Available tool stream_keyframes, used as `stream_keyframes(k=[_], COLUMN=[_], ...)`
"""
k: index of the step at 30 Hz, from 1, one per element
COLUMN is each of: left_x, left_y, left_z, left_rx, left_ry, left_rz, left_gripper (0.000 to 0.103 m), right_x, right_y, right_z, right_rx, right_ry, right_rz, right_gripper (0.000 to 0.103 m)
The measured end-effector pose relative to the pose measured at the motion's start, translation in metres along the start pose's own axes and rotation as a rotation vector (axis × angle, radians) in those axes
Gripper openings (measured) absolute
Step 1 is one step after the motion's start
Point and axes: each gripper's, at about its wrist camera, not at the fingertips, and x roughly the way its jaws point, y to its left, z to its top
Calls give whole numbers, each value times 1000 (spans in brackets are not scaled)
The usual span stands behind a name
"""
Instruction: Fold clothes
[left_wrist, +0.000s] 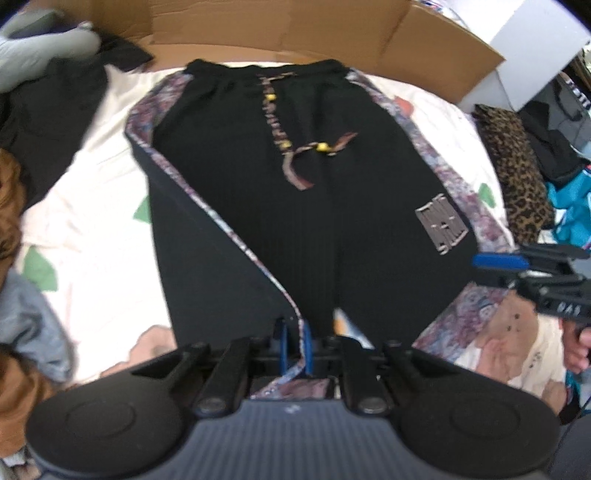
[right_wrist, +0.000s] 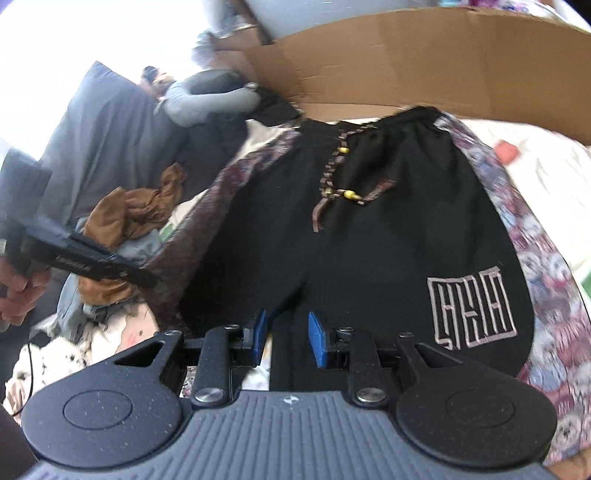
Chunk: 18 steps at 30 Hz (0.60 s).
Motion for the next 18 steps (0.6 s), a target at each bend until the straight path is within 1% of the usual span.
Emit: stream_keyframes(k=[7,12,16,18], left_x=[12,19,26,29], left_y=[-28,-52,-71,-76], left_z=[18,30,39,42], left_rx=[-13,13,35,33], left_ry=[28,36,44,50], left_rz=[-56,-91,-110,-128], left_gripper=[9,9,9,9], right_x=[10,21,29,31], right_y=[21,37,42,42], right_z=[8,6,3,3], right_rx=[-66,-108,-124,-126], right_ry=[6,-2,2,0], right_rz=[59,93,99,81], right_gripper=[32,32,32,32])
